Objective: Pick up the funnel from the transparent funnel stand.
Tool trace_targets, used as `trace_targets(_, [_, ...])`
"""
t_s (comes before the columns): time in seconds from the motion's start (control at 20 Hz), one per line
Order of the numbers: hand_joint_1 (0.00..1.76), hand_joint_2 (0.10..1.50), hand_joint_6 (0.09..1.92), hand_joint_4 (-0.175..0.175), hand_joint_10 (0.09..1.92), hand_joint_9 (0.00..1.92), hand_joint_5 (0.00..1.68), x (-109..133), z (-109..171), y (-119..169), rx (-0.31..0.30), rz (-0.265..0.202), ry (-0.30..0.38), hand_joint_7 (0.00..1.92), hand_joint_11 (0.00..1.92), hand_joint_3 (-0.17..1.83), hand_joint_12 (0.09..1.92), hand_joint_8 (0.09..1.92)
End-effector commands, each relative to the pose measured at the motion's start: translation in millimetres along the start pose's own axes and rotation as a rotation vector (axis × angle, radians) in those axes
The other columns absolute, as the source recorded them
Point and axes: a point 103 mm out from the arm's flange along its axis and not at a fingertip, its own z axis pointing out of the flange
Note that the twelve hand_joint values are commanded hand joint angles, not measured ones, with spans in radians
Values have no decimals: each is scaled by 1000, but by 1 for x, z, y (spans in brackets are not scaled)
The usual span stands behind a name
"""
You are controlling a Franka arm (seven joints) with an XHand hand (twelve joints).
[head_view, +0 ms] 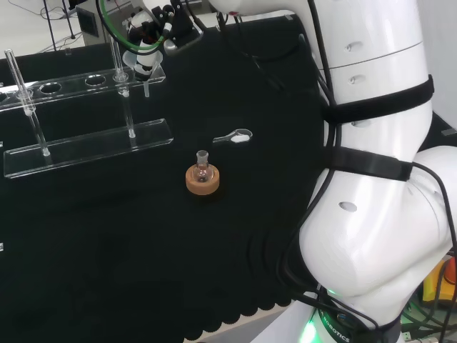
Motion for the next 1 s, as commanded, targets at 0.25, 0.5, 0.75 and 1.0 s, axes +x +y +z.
trace_targets(0.25, [719,594,87,-93,819,231,56,-3,1,7,16,-15,-16,0,429,536,1415,484])
trace_targets(0.5, [730,591,87,-89,807,269,66,-3,2,11,24,-20,-27,0,430,550,1418,533])
trace_targets(0.75, [736,586,87,-86,784,311,72,-2,3,13,32,-22,-48,0,432,564,1417,604])
trace_targets(1.0, [747,583,87,-83,724,389,84,0,2,15,40,-19,-70,0,436,583,1413,668])
